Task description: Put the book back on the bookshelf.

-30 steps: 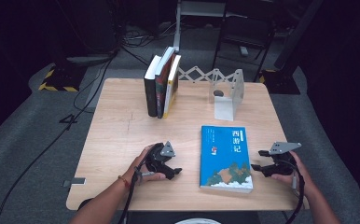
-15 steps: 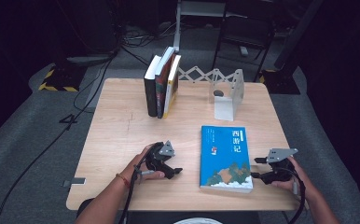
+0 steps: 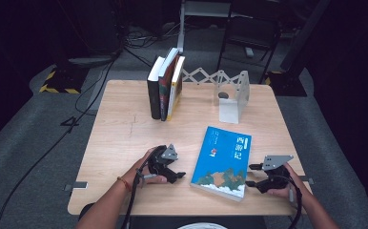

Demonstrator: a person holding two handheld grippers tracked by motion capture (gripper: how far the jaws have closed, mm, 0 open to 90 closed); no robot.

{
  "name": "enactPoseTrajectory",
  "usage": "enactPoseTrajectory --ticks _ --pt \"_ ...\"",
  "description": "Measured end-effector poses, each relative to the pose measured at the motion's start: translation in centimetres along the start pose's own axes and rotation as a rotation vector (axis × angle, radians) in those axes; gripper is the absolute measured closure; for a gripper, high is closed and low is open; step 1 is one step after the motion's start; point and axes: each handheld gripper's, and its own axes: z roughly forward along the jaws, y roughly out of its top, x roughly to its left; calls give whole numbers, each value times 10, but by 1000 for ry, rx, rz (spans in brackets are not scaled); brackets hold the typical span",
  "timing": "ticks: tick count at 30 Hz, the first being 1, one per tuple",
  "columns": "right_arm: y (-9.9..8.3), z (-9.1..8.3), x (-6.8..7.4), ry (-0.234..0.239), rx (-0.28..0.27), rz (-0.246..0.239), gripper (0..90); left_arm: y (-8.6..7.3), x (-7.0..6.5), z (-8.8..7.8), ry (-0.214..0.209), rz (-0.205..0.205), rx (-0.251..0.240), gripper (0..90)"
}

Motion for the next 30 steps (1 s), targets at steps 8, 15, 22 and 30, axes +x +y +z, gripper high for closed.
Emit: enactPoseTrajectory --ticks 8,15,22,30 --pt "8 4 4 -33 -95 50 278 -6 -12 -8 18 -18 20 161" --pt "10 2 4 -44 -80 53 287 3 -35 -2 -9 6 47 157" --pt "17 -6 7 -71 -126 49 302 10 -36 9 2 7 31 99" --pt "25 -10 6 -73 -173 63 302 11 -31 13 5 3 50 6"
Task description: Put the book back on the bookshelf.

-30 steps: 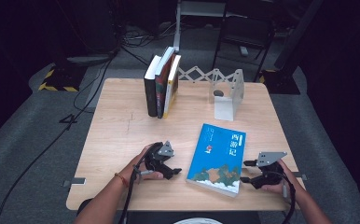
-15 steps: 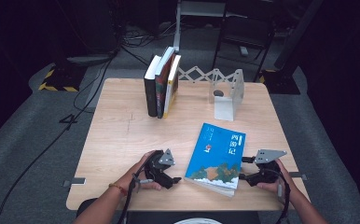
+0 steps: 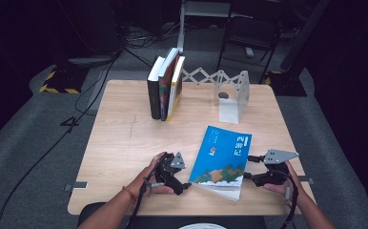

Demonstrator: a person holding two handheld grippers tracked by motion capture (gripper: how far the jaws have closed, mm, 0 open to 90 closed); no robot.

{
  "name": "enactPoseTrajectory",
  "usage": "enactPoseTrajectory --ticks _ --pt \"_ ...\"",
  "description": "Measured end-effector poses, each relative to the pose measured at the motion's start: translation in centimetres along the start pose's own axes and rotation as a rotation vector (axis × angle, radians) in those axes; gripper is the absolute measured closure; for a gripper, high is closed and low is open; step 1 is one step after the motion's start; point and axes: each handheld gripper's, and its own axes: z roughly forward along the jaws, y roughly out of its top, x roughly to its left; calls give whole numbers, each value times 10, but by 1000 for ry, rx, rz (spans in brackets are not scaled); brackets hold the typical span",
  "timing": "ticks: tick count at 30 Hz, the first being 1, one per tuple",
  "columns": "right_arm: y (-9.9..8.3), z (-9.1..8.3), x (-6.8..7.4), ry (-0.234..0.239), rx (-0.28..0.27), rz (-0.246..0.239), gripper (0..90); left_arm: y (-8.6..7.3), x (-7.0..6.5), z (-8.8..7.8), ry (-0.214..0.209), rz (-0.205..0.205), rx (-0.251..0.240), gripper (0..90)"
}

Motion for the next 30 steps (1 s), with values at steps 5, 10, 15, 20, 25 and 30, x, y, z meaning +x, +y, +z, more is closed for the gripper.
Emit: enactPoseTrajectory --ticks 5,10,15,20,25,30 --pt "11 3 3 -34 -7 -13 290 -2 10 -3 13 -16 5 6" --pt "19 8 8 -67 -18 -21 287 -6 20 -8 30 -37 14 17" --pt "24 8 9 -82 -39 -10 283 -10 20 -21 21 -53 14 208" --pt "28 9 9 -93 -47 -10 279 -2 12 -36 14 -69 -86 180" --pt "33 11 9 -105 -56 -8 279 17 -7 -35 -3 -29 -131 171" --pt "35 12 9 -115 -56 -4 274 36 -28 -25 -19 2 -160 187"
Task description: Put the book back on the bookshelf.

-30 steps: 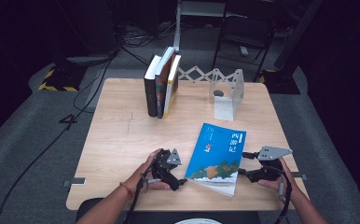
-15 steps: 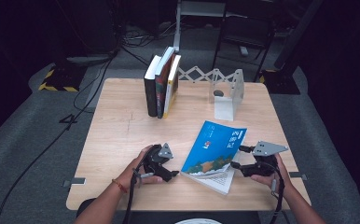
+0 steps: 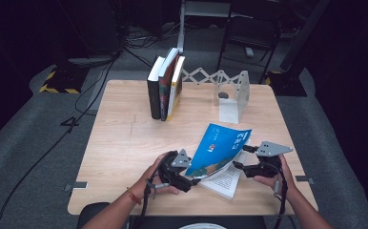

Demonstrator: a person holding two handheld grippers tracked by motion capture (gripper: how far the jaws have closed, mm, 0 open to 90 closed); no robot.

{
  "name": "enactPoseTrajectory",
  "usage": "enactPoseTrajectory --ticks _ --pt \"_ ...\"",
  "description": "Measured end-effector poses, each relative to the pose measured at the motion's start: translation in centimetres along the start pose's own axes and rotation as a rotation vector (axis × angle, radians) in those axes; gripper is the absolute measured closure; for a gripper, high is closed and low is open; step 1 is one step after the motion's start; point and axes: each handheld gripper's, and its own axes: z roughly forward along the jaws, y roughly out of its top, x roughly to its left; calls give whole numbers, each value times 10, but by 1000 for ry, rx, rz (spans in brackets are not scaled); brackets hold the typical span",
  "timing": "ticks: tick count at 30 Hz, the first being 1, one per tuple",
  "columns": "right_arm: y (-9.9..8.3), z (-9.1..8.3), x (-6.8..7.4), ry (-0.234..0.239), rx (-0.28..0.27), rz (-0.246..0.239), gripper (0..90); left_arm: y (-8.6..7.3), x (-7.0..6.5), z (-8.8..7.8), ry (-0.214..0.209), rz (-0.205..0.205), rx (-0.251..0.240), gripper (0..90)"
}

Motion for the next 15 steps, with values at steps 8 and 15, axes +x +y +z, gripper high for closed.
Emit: enactPoseTrajectory --ticks 8,15 --pt "3 2 0 -4 0 0 271 25 -23 32 0 26 -12 218" --pt "4 3 0 -9 7 -10 261 34 -28 44 83 32 -14 533"
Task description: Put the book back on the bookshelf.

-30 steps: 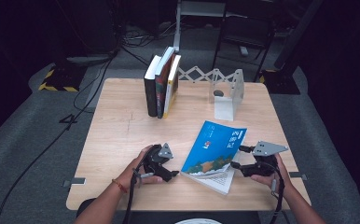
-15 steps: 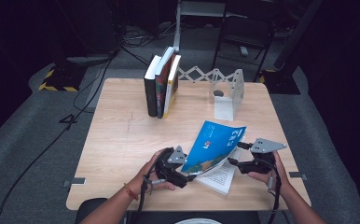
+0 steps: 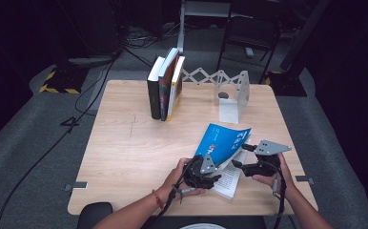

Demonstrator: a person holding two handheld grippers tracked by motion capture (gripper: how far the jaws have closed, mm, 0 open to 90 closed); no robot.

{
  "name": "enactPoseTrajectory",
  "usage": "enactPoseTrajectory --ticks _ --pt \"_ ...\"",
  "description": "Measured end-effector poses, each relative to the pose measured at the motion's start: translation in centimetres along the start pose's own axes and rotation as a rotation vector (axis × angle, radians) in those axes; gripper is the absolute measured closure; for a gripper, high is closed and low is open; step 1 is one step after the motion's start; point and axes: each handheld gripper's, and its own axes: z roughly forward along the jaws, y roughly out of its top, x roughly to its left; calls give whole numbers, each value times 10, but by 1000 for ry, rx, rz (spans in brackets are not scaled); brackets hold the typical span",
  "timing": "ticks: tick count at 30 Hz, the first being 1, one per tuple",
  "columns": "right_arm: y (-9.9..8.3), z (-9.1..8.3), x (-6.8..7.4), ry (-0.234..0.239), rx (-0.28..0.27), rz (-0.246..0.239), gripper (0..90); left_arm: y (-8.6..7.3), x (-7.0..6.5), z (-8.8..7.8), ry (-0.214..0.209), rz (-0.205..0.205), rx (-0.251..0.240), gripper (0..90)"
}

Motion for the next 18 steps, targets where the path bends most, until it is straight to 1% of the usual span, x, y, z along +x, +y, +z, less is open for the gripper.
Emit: enactPoseTrajectory --ticks 2,3,5,6,8,9,10,11,12,15,16,18 --pt "-1 0 -1 -5 3 8 261 0 0 -2 4 22 -6 624" --pt "-1 1 -1 -5 3 12 262 0 0 -3 6 36 -10 655" --pt "-2 0 -1 -2 -1 16 267 0 1 -6 12 47 -11 696" --pt "-2 -1 -2 0 -1 16 274 0 2 -8 11 60 -15 730" --pt "-3 -3 -3 14 -8 16 274 -2 8 -11 -10 53 -21 751" --pt "-4 -4 -3 19 -5 6 274 -3 11 -14 -18 45 -21 764" --pt "-4 -4 -3 19 -5 6 274 -3 11 -14 -18 45 -21 770" --pt "-4 -5 -2 20 -4 0 274 -5 16 -17 -31 46 -26 770" --pt "-5 -7 -3 31 -13 -9 273 -6 19 -19 -36 49 -28 782" --pt "-2 -13 -4 45 -39 -25 275 -12 27 -25 -57 78 -3 784" --pt "0 -14 -4 55 -45 -29 273 -13 29 -26 -60 71 5 782" --pt "4 -13 -4 58 -42 -48 259 -16 32 -28 -76 79 5 774"
